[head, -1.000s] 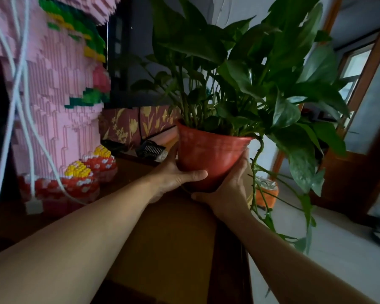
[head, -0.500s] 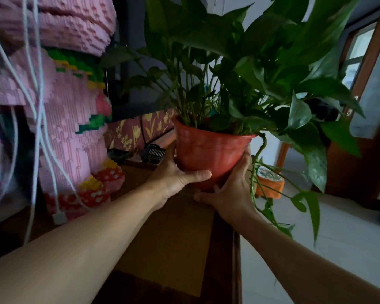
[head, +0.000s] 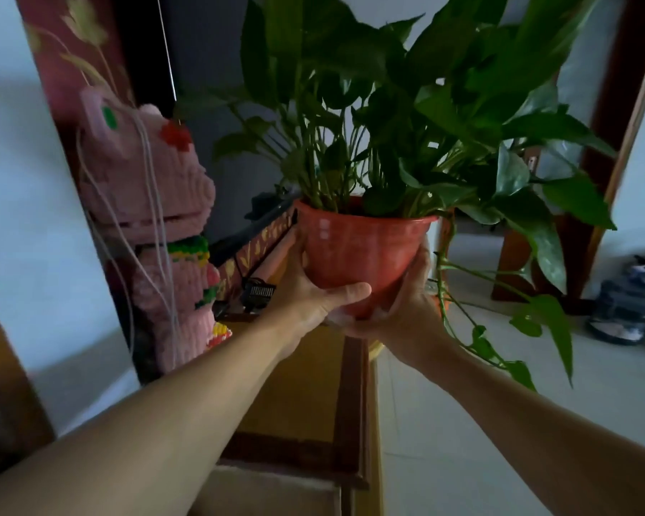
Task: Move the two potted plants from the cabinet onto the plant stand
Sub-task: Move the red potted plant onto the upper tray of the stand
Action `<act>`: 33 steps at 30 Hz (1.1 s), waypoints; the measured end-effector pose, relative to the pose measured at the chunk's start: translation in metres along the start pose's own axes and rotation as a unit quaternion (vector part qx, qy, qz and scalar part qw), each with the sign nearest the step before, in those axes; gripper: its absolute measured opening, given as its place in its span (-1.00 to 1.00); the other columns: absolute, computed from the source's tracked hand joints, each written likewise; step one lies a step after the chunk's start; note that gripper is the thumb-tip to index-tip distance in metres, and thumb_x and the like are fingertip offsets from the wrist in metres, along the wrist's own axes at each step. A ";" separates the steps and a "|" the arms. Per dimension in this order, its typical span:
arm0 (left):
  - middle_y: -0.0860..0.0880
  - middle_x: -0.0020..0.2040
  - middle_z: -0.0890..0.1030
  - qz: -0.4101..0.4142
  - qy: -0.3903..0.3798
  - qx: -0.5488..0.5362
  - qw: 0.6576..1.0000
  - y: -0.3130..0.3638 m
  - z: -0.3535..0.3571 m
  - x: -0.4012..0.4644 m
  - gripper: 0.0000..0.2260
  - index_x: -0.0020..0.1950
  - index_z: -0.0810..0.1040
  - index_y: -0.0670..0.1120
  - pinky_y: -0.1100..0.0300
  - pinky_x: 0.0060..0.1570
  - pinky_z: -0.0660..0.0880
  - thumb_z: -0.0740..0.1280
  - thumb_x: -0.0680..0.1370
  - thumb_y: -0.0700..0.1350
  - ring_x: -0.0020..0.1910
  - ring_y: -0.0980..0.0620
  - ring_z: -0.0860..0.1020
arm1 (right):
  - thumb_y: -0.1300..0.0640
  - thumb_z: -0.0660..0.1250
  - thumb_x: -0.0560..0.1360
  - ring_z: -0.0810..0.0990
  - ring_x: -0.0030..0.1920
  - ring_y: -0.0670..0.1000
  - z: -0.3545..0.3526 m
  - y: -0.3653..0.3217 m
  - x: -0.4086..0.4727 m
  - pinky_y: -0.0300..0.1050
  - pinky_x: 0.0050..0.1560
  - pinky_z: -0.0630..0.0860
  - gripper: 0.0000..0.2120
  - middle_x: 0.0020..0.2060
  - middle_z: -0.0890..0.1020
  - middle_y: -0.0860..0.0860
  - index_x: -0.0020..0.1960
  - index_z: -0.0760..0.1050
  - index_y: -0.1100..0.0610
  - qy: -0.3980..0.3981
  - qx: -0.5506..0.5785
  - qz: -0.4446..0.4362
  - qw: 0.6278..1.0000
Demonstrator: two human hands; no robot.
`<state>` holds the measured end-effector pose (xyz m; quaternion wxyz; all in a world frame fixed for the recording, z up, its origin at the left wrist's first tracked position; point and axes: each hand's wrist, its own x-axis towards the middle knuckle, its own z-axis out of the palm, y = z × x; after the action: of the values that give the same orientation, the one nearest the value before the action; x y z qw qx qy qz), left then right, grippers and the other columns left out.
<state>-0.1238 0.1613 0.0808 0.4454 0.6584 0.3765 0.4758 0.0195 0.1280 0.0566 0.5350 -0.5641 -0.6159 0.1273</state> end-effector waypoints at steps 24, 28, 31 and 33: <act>0.08 0.29 0.46 0.064 0.025 -0.058 0.996 0.200 0.075 -0.215 0.11 0.38 0.17 0.17 -0.06 0.20 0.50 0.60 -0.10 0.14 0.29 0.01 0.45 | 0.05 0.63 0.02 0.45 0.14 -0.05 -0.196 -0.161 -0.159 -0.52 -0.09 0.46 0.36 0.11 0.39 -0.18 0.43 -0.34 -0.08 -0.035 0.006 -0.011 0.999; 0.22 0.14 0.46 0.031 0.010 -0.083 0.996 0.204 0.083 -0.249 0.09 0.28 0.15 0.29 -0.23 0.03 0.55 0.60 -0.16 0.20 0.23 -0.04 0.48 | -0.07 0.59 -0.04 0.44 0.26 0.03 -0.207 -0.172 -0.193 0.01 0.15 0.55 0.39 0.30 0.39 0.00 0.43 -0.36 -0.12 -0.055 0.034 -0.005 0.998; 0.26 0.10 0.45 0.016 0.011 -0.065 0.998 0.202 0.084 -0.274 0.01 0.20 0.16 0.33 -0.22 -0.11 0.60 0.60 -0.14 0.22 0.20 -0.07 0.51 | -0.14 0.54 -0.06 0.48 0.14 -0.07 -0.209 -0.177 -0.218 -0.31 -0.05 0.55 0.36 0.24 0.40 -0.05 0.42 -0.35 -0.12 -0.053 0.016 0.005 0.998; 0.23 0.12 0.46 0.009 0.004 -0.072 0.997 0.199 0.081 -0.286 -0.01 0.20 0.18 0.33 -0.22 -0.14 0.60 0.62 -0.11 0.18 0.20 -0.09 0.52 | -0.07 0.58 -0.03 0.49 0.08 -0.11 -0.208 -0.178 -0.231 -0.39 -0.12 0.52 0.36 0.21 0.42 -0.05 0.43 -0.35 -0.12 -0.052 0.015 0.015 0.998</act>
<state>-0.1075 -0.1838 0.1734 0.4856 0.6259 0.3371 0.5087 0.0387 -0.2155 0.1549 0.5085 -0.5578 -0.6326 0.1735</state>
